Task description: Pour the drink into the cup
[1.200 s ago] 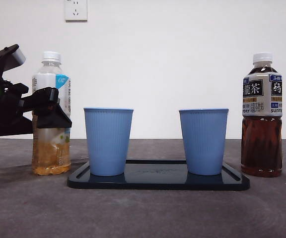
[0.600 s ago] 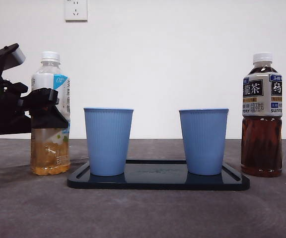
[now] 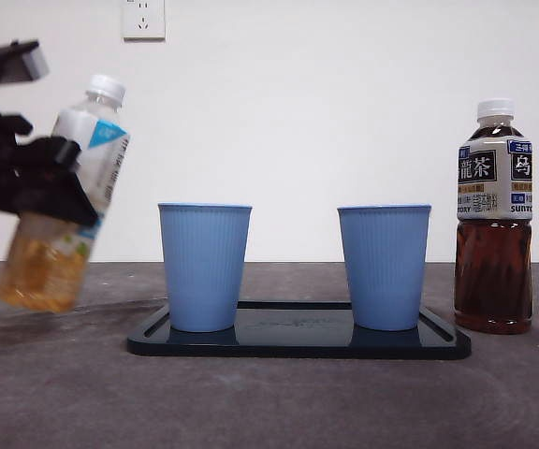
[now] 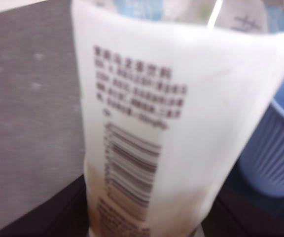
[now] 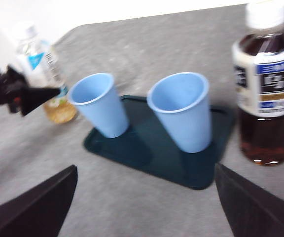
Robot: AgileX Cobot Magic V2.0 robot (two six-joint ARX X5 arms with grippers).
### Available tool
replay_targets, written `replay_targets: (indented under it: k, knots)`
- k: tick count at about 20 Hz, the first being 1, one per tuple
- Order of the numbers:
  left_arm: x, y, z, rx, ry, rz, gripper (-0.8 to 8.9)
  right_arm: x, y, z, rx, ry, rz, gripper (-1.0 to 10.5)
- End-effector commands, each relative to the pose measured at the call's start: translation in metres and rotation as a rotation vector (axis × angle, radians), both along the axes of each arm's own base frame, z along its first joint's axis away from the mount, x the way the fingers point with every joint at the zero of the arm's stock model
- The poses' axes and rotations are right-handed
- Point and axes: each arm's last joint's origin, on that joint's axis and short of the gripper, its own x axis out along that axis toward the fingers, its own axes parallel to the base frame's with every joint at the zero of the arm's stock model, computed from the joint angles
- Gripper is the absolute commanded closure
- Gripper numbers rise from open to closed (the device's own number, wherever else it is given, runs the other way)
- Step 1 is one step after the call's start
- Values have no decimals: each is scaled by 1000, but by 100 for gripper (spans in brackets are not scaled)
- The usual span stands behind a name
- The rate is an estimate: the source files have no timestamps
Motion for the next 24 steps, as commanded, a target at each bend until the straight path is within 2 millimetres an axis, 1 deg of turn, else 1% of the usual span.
replay_targets:
  k: [1,3,6,11,14,15,19,24]
  knots:
    - [2,0,34,145,-83,-54,605,-2,1,6,13,-24,55,504]
    - [1,0,49,200,-84,-70,606,-3,2,6,29,-18,106,504]
    - [-3,0,67,291,-73,-121,605,-5,4,7,58,-8,196,504]
    - [-11,-5,85,524,5,-176,606,-7,6,7,88,2,287,504]
    - [-17,-11,97,662,19,-156,612,-7,6,7,82,-8,303,504]
    - [-18,-14,101,692,13,-151,632,-8,6,7,82,-9,311,504]
    - [-24,-25,110,819,-13,-157,632,-8,6,7,82,-13,326,504]
    - [-27,-36,108,1042,-29,-162,634,-9,7,7,90,-11,352,504]
